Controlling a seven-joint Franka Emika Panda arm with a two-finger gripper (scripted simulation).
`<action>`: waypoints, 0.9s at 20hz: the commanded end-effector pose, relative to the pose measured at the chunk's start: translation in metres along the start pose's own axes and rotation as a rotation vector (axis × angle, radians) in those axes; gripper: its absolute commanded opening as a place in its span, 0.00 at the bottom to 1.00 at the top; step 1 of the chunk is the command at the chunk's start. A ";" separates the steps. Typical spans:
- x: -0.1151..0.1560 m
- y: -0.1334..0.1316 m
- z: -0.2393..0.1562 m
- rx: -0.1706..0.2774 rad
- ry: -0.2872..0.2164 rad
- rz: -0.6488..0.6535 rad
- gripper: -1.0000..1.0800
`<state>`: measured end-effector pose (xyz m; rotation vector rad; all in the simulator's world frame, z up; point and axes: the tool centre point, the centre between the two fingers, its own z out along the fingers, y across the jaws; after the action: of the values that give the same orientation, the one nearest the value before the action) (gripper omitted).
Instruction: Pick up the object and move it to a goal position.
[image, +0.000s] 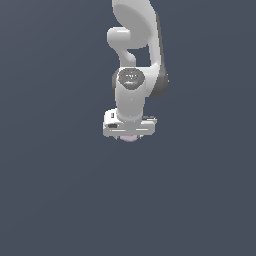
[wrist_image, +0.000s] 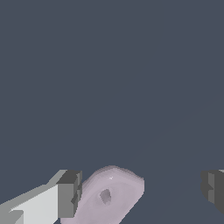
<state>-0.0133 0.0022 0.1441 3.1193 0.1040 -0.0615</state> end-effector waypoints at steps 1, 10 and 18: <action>0.000 0.000 0.000 0.000 0.000 0.000 0.81; -0.002 0.017 0.001 -0.018 -0.007 0.006 0.81; -0.002 0.014 -0.027 -0.065 0.008 -0.013 0.81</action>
<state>-0.0132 -0.0120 0.1638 3.0661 0.1169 -0.0530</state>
